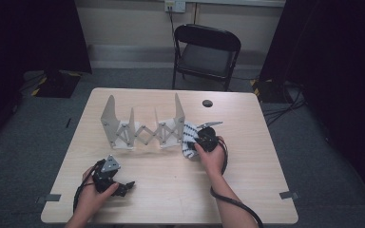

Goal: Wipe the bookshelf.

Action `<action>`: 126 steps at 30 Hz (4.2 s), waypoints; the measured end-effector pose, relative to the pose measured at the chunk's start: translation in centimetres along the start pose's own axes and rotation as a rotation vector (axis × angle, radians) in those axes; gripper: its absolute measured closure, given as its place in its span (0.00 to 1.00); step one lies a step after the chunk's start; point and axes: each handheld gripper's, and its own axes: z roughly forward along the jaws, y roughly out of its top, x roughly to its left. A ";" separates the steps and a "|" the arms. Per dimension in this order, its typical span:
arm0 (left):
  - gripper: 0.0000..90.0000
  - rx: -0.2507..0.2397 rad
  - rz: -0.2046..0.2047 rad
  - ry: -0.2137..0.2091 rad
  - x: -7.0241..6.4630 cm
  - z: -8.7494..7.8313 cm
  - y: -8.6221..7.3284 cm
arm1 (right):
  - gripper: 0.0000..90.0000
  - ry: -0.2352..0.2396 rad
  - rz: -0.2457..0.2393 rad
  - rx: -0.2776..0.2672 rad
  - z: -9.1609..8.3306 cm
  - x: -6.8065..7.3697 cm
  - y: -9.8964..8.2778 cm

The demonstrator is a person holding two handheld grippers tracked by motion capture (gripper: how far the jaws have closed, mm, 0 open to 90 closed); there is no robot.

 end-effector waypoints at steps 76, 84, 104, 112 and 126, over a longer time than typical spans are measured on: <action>0.00 -0.001 -0.007 0.010 -0.1 0.1 0.1 | 0.80 0.012 -0.052 -0.008 1.0 0.6 1.4; 0.00 -0.001 -0.007 0.010 -0.1 0.1 0.1 | 0.79 0.020 -0.063 0.010 0.3 0.5 1.4; 0.00 -0.002 -0.010 0.011 -0.1 0.1 0.1 | 0.79 -0.007 -0.134 -0.129 -6.8 1.6 8.1; 0.00 -0.007 -0.015 0.008 -0.1 0.2 0.1 | 0.79 -0.006 -0.140 -0.179 -7.2 2.1 10.7; 0.00 -0.003 -0.011 0.005 0.0 0.2 0.1 | 0.79 0.004 -0.106 -0.083 -2.8 1.1 6.7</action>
